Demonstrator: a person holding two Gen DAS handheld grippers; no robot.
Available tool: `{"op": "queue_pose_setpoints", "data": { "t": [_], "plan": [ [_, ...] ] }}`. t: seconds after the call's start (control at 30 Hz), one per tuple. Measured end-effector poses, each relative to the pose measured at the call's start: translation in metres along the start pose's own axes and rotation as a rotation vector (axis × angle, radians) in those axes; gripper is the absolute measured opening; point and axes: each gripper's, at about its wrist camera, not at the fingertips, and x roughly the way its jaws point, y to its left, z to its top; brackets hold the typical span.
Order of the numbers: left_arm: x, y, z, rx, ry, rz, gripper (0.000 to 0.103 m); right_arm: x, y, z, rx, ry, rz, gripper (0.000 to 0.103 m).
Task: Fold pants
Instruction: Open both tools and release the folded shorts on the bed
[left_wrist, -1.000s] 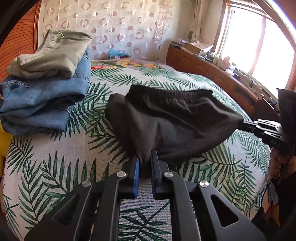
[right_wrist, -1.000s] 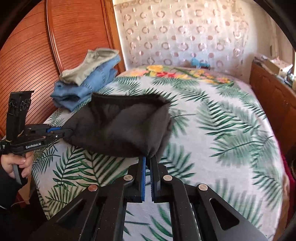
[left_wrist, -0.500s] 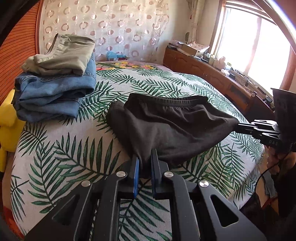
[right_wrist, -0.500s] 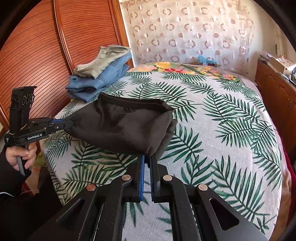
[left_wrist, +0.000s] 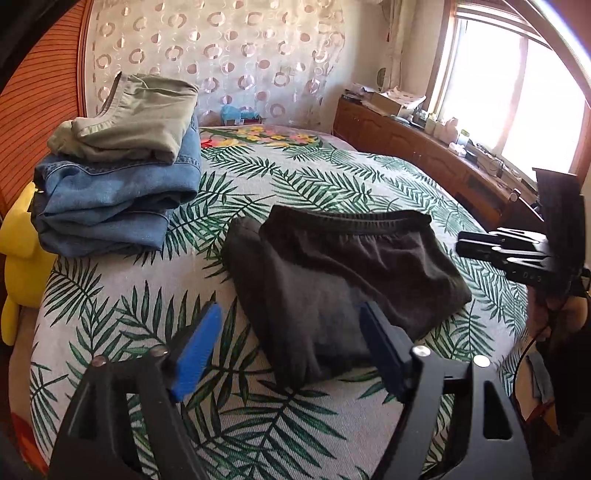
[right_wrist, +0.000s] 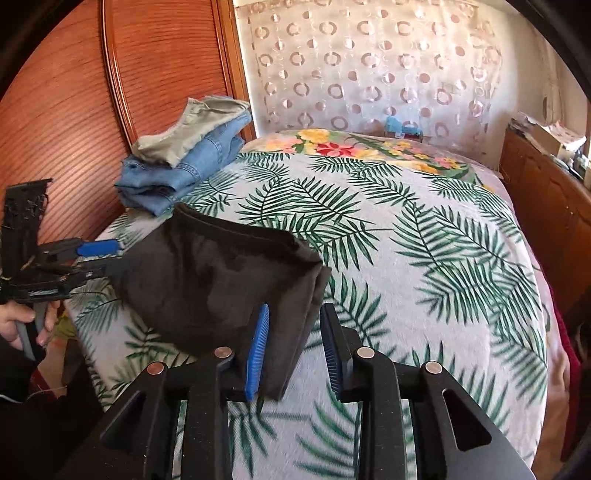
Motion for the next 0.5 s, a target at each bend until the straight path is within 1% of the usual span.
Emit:
{"op": "queue_pose_setpoints", "data": {
  "t": [0.17, 0.23, 0.4, 0.5],
  "plan": [
    [0.010, -0.001, 0.008, 0.006, 0.000, 0.027, 0.079, 0.039, -0.003, 0.018, -0.027, 0.050, -0.020, 0.030],
    [0.013, -0.001, 0.011, 0.007, 0.002, 0.025, 0.079, 0.052, -0.005, 0.026, -0.024, 0.070, -0.026, 0.030],
    [0.018, -0.001, 0.015, 0.007, 0.010, 0.026, 0.079, 0.075, -0.010, 0.043, -0.025, 0.085, -0.056, 0.030],
    [0.020, -0.001, 0.017, 0.006, 0.010, 0.030, 0.079, 0.086, -0.018, 0.050, 0.008, 0.086, -0.115, 0.030]
  ]
}}
